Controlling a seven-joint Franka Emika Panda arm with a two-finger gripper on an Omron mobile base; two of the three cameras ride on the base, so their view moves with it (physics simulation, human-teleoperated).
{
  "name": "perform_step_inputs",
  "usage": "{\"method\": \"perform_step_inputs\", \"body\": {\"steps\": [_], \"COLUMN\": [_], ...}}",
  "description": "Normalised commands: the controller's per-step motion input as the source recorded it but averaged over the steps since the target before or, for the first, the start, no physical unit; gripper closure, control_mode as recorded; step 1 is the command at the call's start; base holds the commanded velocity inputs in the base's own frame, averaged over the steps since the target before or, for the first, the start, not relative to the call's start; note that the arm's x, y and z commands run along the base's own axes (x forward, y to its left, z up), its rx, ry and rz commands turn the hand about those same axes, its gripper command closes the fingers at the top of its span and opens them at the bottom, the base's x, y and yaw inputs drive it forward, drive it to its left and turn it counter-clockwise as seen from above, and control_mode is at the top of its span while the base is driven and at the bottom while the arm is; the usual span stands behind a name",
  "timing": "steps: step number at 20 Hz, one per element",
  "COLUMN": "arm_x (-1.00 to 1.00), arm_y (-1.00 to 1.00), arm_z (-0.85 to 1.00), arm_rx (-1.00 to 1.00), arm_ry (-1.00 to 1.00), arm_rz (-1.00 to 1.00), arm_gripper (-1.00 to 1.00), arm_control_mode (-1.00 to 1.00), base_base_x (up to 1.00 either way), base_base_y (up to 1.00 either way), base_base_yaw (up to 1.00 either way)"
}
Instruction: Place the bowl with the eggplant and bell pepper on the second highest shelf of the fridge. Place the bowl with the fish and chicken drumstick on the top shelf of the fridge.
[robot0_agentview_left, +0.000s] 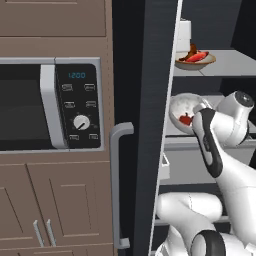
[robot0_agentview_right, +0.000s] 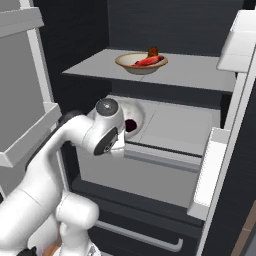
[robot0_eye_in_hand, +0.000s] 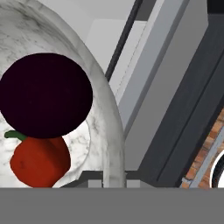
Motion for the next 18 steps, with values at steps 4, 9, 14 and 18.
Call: {"method": "perform_step_inputs", "body": {"steps": [4,9,14,18], "arm_x": [0.76,0.88,0.97,0.72], "arm_y": [-0.25,-0.29,-0.23,-0.13], "arm_z": [-0.55,-0.4,-0.07,0.0], "arm_rx": [0.0,0.0,0.0,0.0], "arm_ry": [0.02,0.0,0.0,0.0], "arm_rz": [0.0,0.0,0.0,0.0], "arm_gripper": [1.0,1.0,1.0,1.0], "arm_control_mode": [-1.0,-1.0,-1.0,-1.0], "base_base_x": [0.0,0.0,0.0,0.0], "base_base_y": [0.0,0.0,0.0,0.0], "base_base_yaw": [0.0,0.0,0.0,0.0]}}
